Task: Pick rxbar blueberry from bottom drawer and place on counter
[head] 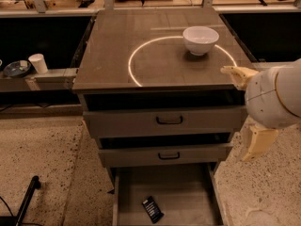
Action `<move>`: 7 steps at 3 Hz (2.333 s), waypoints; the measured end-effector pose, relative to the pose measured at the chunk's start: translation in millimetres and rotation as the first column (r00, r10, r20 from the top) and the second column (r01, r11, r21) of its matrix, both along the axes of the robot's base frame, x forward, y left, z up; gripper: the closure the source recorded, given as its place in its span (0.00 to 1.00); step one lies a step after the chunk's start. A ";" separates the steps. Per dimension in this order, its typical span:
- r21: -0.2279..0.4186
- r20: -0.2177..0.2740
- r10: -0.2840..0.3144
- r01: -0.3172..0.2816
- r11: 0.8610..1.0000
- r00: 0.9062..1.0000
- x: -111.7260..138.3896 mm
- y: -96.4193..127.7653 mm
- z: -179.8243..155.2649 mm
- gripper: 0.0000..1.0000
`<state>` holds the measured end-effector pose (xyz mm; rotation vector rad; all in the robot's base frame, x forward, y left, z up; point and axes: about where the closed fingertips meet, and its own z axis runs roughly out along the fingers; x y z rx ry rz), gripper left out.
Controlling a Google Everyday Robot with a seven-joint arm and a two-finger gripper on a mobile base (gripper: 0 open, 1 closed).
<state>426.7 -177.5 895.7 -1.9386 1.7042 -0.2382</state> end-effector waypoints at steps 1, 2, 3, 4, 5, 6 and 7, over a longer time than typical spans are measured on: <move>0.000 0.000 0.000 0.000 1.000 1.000 0.0 0.0 0.0 0.00; 0.033 -0.050 0.013 -0.012 0.999 0.999 10.0 -0.9 -19.1 0.00; 0.131 -0.152 0.019 0.001 0.991 0.988 17.7 -2.4 -88.0 0.00; 0.212 -0.220 0.008 0.040 0.976 0.975 14.1 -5.9 -153.3 0.00; 0.223 -0.230 0.007 0.045 0.974 0.973 14.9 -5.8 -162.9 0.00; 0.225 -0.245 0.022 0.035 0.974 0.969 15.5 -4.5 -165.0 0.00; 0.342 -0.241 0.085 0.003 0.940 0.967 27.8 14.3 -192.1 0.00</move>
Offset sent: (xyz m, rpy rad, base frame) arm 0.0331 -0.0059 -0.0628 0.1104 0.1685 0.0364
